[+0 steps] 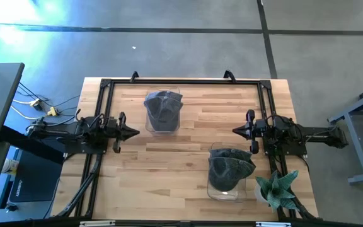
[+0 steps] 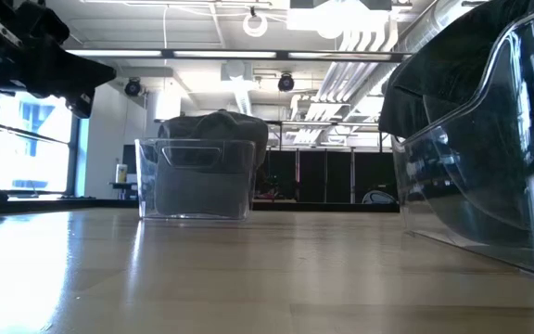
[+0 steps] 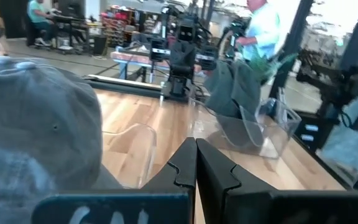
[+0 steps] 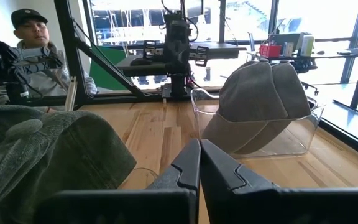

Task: Pick & Place hat
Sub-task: Return to Home Position

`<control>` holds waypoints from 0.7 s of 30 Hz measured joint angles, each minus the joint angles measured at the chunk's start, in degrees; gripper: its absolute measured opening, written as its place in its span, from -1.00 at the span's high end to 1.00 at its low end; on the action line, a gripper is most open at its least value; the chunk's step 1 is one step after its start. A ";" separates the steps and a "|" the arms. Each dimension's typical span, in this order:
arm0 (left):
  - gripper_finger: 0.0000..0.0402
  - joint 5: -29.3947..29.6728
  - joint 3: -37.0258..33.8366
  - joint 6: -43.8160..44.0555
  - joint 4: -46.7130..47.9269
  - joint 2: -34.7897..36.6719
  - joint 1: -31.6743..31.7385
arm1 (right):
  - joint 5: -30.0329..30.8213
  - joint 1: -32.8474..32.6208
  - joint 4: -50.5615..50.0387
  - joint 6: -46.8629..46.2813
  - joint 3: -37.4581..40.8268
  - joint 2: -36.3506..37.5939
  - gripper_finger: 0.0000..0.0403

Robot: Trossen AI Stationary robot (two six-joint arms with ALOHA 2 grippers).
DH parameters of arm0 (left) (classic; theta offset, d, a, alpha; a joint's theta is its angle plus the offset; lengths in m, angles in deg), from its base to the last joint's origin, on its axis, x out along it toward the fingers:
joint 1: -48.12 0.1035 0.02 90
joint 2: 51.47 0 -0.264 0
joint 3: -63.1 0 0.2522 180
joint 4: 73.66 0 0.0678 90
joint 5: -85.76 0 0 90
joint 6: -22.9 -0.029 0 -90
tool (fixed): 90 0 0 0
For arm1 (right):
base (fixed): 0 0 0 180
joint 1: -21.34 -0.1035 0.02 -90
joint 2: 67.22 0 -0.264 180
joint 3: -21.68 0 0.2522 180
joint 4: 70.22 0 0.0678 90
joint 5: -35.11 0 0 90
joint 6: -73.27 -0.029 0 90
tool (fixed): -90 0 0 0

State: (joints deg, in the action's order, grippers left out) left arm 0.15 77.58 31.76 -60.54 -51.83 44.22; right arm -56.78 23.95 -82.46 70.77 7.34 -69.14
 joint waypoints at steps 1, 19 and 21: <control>1.00 -0.63 0.01 0.42 -0.24 0.00 0.86 | 0.00 0.00 0.00 0.00 0.00 0.00 0.98; 1.00 -5.12 -0.05 -0.02 0.03 -0.31 5.03 | 0.00 0.00 0.00 0.00 0.00 0.00 0.99; 1.00 -5.12 -0.05 -0.02 0.03 -0.31 5.03 | 0.00 0.00 0.00 0.00 0.00 0.00 0.99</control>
State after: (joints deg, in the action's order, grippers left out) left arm -4.97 77.53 31.74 -60.50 -52.13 49.25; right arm -56.78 23.95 -82.46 70.77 7.34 -69.14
